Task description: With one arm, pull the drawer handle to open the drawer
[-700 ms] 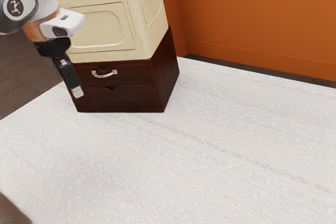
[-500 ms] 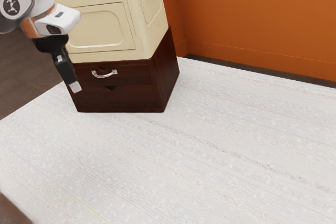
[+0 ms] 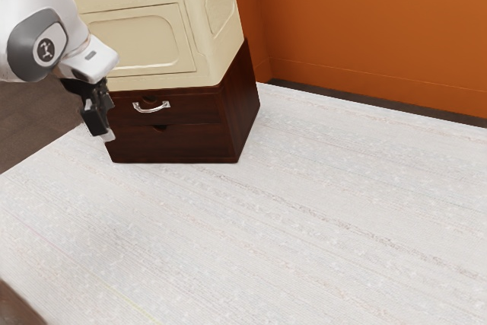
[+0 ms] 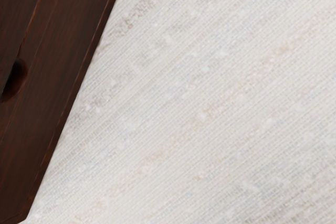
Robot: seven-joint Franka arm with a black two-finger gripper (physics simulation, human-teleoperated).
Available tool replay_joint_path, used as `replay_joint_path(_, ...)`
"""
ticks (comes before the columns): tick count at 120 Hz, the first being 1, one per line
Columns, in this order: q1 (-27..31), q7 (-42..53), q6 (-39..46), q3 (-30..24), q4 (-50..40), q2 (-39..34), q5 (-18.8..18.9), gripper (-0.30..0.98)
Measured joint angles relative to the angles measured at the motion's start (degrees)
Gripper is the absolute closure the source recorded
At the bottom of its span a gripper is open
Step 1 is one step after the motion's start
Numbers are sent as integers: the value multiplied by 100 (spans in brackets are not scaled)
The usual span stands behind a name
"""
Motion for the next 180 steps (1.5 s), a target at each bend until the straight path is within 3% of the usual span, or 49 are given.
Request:
replay_joint_path(22, 123, 669, 587, -47, 76, 362, -147, 0)
replay_joint_path(36, 339, 1044, 818, -70, 172, 524, -287, 9)
replay_joint_path(69, 573, 2008, 1183, -89, 528, 966, -1181, 25)
replay_joint_path(98, 719, 2674, 1291, -97, 862, 1316, -1622, 29)
replay_joint_path(147, 967, 3365, 1332, -258, 1049, 1686, -1787, 32)
replay_joint_path(180, 1050, 3621, 1345, -258, 1055, 1778, -1967, 55)
